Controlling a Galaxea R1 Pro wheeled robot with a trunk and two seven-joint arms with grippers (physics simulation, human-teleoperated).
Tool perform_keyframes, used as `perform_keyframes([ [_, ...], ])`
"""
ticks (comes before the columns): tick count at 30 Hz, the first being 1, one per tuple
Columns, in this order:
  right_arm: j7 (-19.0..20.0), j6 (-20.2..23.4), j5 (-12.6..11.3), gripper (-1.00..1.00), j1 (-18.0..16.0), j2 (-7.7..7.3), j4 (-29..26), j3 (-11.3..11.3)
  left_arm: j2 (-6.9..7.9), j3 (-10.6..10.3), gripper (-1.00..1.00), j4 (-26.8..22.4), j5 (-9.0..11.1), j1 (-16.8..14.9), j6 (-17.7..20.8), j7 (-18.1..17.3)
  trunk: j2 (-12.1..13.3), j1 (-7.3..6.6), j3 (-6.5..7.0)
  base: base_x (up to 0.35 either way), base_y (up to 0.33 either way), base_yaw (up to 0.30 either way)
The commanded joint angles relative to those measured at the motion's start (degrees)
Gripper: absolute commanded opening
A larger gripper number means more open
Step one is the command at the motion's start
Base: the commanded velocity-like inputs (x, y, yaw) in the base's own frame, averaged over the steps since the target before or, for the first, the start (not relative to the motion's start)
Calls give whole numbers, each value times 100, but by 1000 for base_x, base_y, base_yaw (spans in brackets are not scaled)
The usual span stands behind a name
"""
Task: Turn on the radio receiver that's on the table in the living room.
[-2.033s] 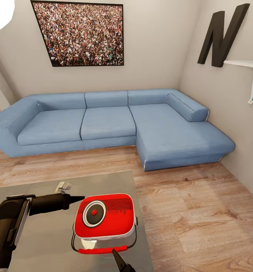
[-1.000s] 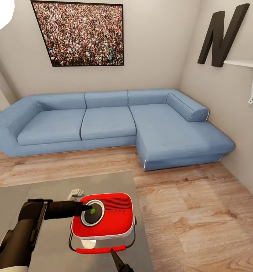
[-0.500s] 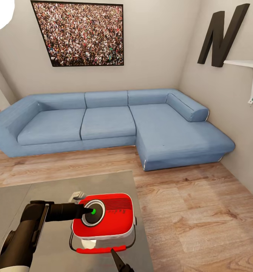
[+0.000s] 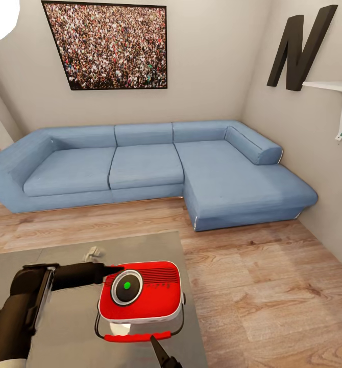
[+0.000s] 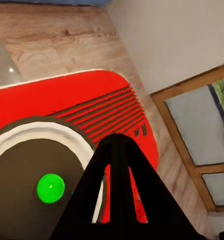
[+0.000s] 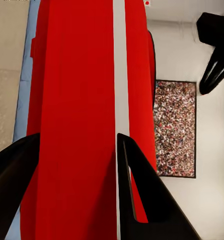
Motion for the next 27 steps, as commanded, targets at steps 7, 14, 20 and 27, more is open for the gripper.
perform_keyframes([
  [7,39,-6,19,-100,-1,7,-5,-20,665,30,-100,-45,1438,-24,0,-114,0,0,0,0,0,0],
  [14,271,-178,-143,-100,4,-28,-286,-1018,1036,128,-100,77,1838,-22,0,-70,0,0,0,0,0,0],
  [20,2688,-382,-137,-100,-5,-78,-2485,-3383,1131,328,-100,102,1630,-21,0,-53,0,0,0,0,0,0],
  [27,7014,-169,980,-100,-19,129,-4977,-6502,1124,352,-100,420,1187,-21,-1,-32,0,0,0,0,0,0],
])
